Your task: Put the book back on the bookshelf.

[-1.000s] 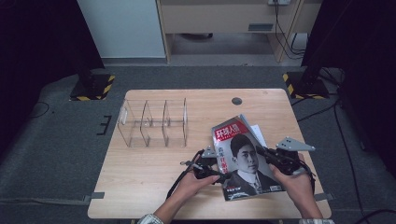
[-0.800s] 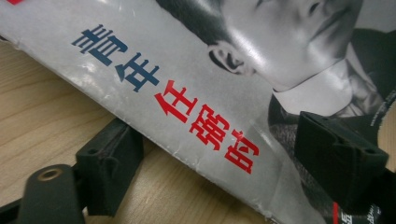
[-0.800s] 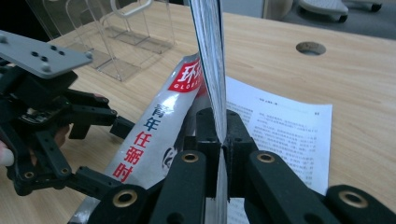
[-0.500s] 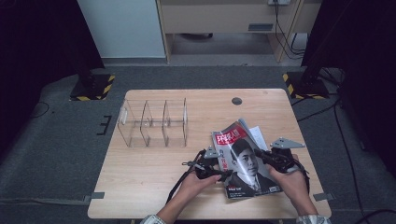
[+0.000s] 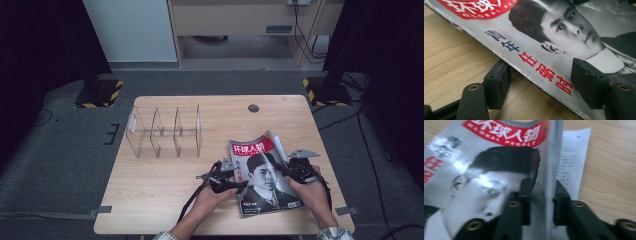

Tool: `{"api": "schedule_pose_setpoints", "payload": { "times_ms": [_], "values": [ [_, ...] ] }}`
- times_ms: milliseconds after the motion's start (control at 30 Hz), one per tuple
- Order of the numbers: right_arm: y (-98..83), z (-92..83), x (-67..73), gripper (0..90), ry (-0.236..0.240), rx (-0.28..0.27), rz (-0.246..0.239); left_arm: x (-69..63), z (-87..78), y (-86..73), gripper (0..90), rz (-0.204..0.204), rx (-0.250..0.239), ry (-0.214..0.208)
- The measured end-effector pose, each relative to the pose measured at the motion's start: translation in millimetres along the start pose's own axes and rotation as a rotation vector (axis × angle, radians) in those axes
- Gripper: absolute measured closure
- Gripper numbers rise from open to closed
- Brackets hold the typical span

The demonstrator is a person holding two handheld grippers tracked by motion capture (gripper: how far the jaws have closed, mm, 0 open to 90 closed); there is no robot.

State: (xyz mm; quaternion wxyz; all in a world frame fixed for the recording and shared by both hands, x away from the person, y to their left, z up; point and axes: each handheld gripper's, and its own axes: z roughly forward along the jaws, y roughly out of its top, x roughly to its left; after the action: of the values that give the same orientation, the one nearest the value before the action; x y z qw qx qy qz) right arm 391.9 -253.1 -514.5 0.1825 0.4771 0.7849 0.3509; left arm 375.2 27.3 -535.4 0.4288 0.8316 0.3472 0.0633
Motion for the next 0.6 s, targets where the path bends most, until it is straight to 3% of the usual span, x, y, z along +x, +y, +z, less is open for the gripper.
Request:
{"api": "schedule_pose_setpoints", "payload": {
  "times_ms": [167,267,500,600],
  "values": [
    [-5.7,7.0,-7.1,39.9,-0.052,0.009,0.038,-0.4,-0.2,-0.3,32.1,0.001,0.000,0.002],
    [-7.3,6.8,-10.8,37.8,-0.071,-0.006,0.054,-0.6,-0.3,-0.3,32.6,0.002,-0.001,0.006],
    [-8.7,12.5,-9.3,40.3,-0.065,-0.006,0.051,0.2,-1.1,-0.7,35.7,-0.003,-0.002,0.012],
    [-9.0,12.0,-9.0,41.4,-0.068,-0.006,0.043,2.0,-2.2,-1.4,42.3,-0.012,-0.005,-0.005]
  ]
}}
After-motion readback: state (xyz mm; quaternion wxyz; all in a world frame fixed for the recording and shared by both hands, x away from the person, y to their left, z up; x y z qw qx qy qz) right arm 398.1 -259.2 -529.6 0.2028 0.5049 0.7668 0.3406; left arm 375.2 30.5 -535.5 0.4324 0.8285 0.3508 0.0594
